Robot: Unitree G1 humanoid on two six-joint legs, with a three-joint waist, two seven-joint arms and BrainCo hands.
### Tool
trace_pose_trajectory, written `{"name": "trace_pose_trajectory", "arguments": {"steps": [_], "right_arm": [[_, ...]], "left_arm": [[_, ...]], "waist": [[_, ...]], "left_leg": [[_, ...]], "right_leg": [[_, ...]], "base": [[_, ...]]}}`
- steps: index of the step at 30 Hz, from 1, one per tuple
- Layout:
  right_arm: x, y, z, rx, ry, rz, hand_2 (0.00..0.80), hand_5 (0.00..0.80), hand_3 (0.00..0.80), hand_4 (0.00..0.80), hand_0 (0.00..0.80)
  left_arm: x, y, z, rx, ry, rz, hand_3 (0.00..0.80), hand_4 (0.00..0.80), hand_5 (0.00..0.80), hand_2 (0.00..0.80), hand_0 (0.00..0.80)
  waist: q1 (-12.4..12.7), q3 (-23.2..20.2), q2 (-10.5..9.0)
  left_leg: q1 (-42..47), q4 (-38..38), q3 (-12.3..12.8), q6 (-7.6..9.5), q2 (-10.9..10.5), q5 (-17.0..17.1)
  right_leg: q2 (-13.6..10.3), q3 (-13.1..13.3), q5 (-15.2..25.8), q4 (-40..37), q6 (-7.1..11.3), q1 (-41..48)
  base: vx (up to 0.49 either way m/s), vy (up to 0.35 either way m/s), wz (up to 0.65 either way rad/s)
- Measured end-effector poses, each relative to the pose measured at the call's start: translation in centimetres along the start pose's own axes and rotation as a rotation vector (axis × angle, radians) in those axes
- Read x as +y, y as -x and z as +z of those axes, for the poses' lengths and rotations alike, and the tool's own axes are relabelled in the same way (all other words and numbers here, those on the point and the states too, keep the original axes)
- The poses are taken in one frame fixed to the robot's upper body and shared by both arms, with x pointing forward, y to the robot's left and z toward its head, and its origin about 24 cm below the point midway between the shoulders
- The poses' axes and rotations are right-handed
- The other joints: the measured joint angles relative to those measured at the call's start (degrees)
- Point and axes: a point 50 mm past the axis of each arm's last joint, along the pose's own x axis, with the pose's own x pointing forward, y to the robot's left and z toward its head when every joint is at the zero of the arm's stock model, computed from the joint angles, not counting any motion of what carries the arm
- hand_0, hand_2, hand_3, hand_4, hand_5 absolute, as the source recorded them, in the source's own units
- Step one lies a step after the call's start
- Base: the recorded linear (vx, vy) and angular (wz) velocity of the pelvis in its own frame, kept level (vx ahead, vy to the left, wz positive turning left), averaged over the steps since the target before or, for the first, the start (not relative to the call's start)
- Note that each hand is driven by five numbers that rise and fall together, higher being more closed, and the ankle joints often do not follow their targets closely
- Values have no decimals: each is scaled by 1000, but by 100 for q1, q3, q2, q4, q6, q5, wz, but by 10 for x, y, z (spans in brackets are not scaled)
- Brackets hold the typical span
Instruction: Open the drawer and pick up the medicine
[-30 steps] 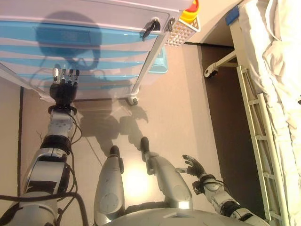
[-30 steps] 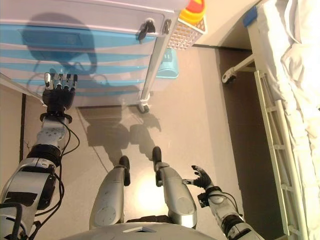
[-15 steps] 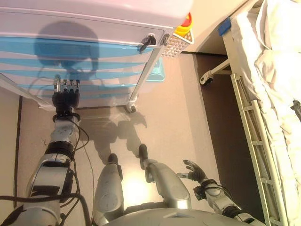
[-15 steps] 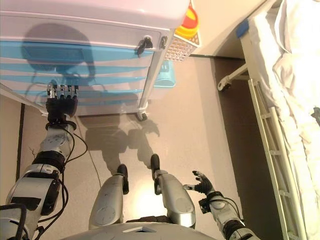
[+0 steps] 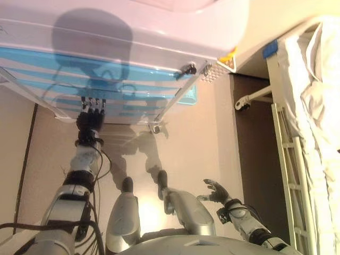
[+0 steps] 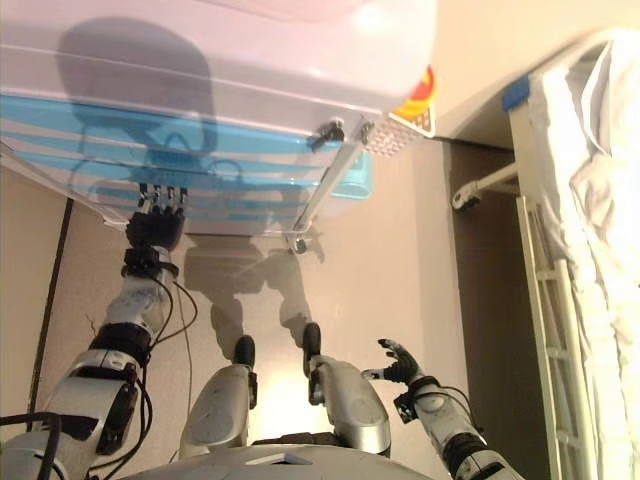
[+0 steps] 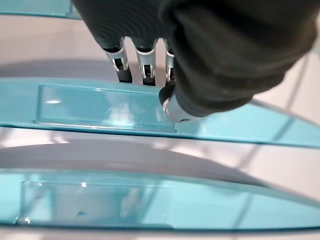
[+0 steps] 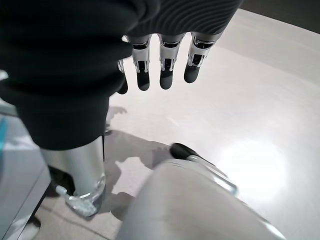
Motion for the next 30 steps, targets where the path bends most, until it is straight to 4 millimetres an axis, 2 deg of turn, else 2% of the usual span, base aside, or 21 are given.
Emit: {"name": "trace_pose_trajectory", "arguments": {"steps": [1, 2, 3, 4, 5, 6, 7, 8, 9, 10, 12, 15, 17, 18, 21, 24, 26, 27, 28, 29, 30], "right_arm": [[-4, 0, -1, 15, -1, -15, 0, 0, 0, 0, 0], [-7, -1, 1, 16, -1, -28, 0, 0, 0, 0, 0], [-15, -2, 5, 2, 10, -51, 0, 0, 0, 0, 0], [-24, -1, 7, -12, 15, -80, 0, 0, 0, 0, 0], [-25, -2, 5, 4, 2, -90, 0, 0, 0, 0, 0], [-28, -2, 9, -6, 17, -90, 0, 0, 0, 0, 0], [-32, -4, 14, -17, 28, -98, 0, 0, 0, 0, 0], [-34, -5, 17, -24, 26, -99, 0, 0, 0, 0, 0], [-38, -6, 17, -16, 20, -104, 0, 0, 0, 0, 0], [-42, -5, 16, -8, 11, -118, 0, 0, 0, 0, 0], [-48, -5, 15, 1, 21, -118, 0, 0, 0, 0, 0], [-66, 2, -3, 75, 41, -148, 0, 0, 0, 0, 0], [-70, 5, -10, 103, 50, -148, 0, 0, 0, 0, 0], [-71, 7, -16, 121, 40, -151, 0, 0, 0, 0, 0], [-71, 8, -22, 135, 50, -147, 0, 0, 0, 0, 0], [-70, 15, -36, 174, 31, -152, 0, 0, 0, 0, 0], [-67, 22, -51, 221, 20, -148, 0, 0, 0, 0, 0], [-67, 25, -56, 239, 16, -147, 0, 0, 0, 0, 0], [-69, 28, -60, 246, 14, -155, 0, 0, 0, 0, 0], [-70, 30, -63, 261, 14, -157, 0, 0, 0, 0, 0], [-71, 31, -65, 268, 9, -161, 0, 0, 0, 0, 0]], "left_arm": [[12, 16, -11, 36, 15, 29, 800, 800, 800, 800, 800], [24, 37, -17, 55, 31, 53, 800, 800, 800, 800, 800], [37, 62, -23, 68, 60, 60, 800, 800, 800, 800, 800], [46, 83, -33, 85, 94, 70, 800, 800, 800, 800, 800], [50, 95, -31, 95, 91, 84, 800, 800, 800, 800, 800], [52, 103, -33, 122, 101, 91, 800, 800, 800, 800, 800], [53, 110, -33, 127, 110, 83, 800, 800, 800, 800, 800], [55, 115, -31, 129, 114, 79, 800, 800, 800, 800, 800], [58, 123, -31, 134, 121, 100, 800, 800, 800, 800, 800], [65, 137, -32, 130, 135, 145, 800, 800, 800, 800, 800], [76, 161, -26, 95, 137, 208, 800, 800, 800, 800, 800], [93, 193, -26, -24, 169, 302, 800, 800, 800, 800, 800], [99, 206, -24, -53, 167, 355, 800, 800, 800, 800, 800], [102, 208, -24, -53, 162, 375, 800, 800, 800, 800, 800], [108, 214, -25, -67, 150, 439, 800, 800, 800, 800, 800], [114, 218, -22, -58, 117, 523, 800, 800, 800, 800, 800], [118, 224, -21, -43, 91, 585, 800, 800, 800, 800, 800], [121, 231, -19, -43, 76, 628, 659, 659, 659, 659, 659], [122, 232, -18, -42, 59, 649, 555, 555, 555, 555, 555], [123, 232, -15, -52, 31, 667, 78, 78, 78, 78, 78], [124, 234, -6, -90, -10, 695, 0, 0, 0, 0, 0]], "waist": [[112, 0, -1], [221, 25, 43], [233, 59, 231], [261, 168, 568], [404, 212, 547], [517, 200, 657], [625, 204, 700], [672, 194, 685], [712, 198, 715], [736, 167, 859], [858, 78, 1005], [931, -167, 1321], [924, -308, 1417], [929, -435, 1449], [927, -721, 1502], [911, -1039, 1525], [902, -1302, 1473], [894, -1459, 1493], [854, -1508, 1544], [880, -1546, 1579], [893, -1585, 1614]], "left_leg": [[-321, 423, -105, -122, -126, -151], [-151, -541, -220, 95, -43, -113], [123, -1737, -230, 240, 199, 488], [279, -2007, -427, 217, 507, 1302], [335, -1918, -485, 293, 266, 1332], [319, -2009, -667, 294, 239, 1331], [254, -2030, -769, 266, 208, 1359], [234, -2034, -871, 254, 116, 1367], [281, -2097, -984, 162, -7, 1315], [373, -2181, -993, 178, 32, 1313], [434, -2181, -775, 190, 100, 1263], [444, -2181, -885, 161, 93, 1316], [438, -2190, -966, 114, 80, 1349], [391, -2195, -1045, 83, 72, 1370], [385, -2224, -1063, -19, 104, 1288], [360, -2235, -934, -29, 117, 1111], [323, -1883, -812, 32, 47, 1005], [370, -1827, -742, 27, 2, 956], [399, -1867, -746, 29, -3, 975], [402, -1880, -786, 29, -3, 977], [403, -1892, -798, 28, -2, 978]], "right_leg": [[-168, 48, -14, -40, -9, 125], [-220, 45, -64, 18, 18, 243], [-149, -63, -360, 325, 149, 329], [5, -234, -827, 945, 269, 392], [-122, -208, -1231, 1397, 224, 232], [58, -284, -1361, 1514, 64, 20], [265, -354, -1375, 1407, 28, -148], [353, -449, -1356, 1143, 1, -171], [370, -528, -1334, 1015, -597, -112], [355, -654, -1331, 1017, -627, 3], [338, -750, -1391, 1184, -721, 12], [326, -903, -1464, 1213, -753, 54], [317, -993, -1542, 1280, -784, 41], [315, -1068, -1605, 1309, -813, 1], [315, -1215, -1712, 1378, -902, -33], [296, -1283, -1723, 1322, -939, -33], [139, -1402, -1716, 1289, -935, -79], [133, -1416, -1707, 1281, -905, -93], [150, -1424, -1700, 1288, -881, -79], [152, -1419, -1694, 1273, -870, -83], [156, -1421, -1695, 1222, -859, -79]], "base": [[-33, 107, 46], [-57, 100, 34], [-66, 68, 30], [-78, 22, 47], [-82, 9, 57], [-102, 6, 57], [-103, 7, 63], [-99, 17, 69], [-83, 30, 78], [-67, 51, 54], [-43, 65, 15], [-17, 63, 18], [-9, 43, 27], [-6, 33, 29], [0, 19, 13], [8, 18, 8], [12, 5, -2], [19, 5, -7], [0, 0, 0], [33, 6, 12], [33, 4, 11]]}}
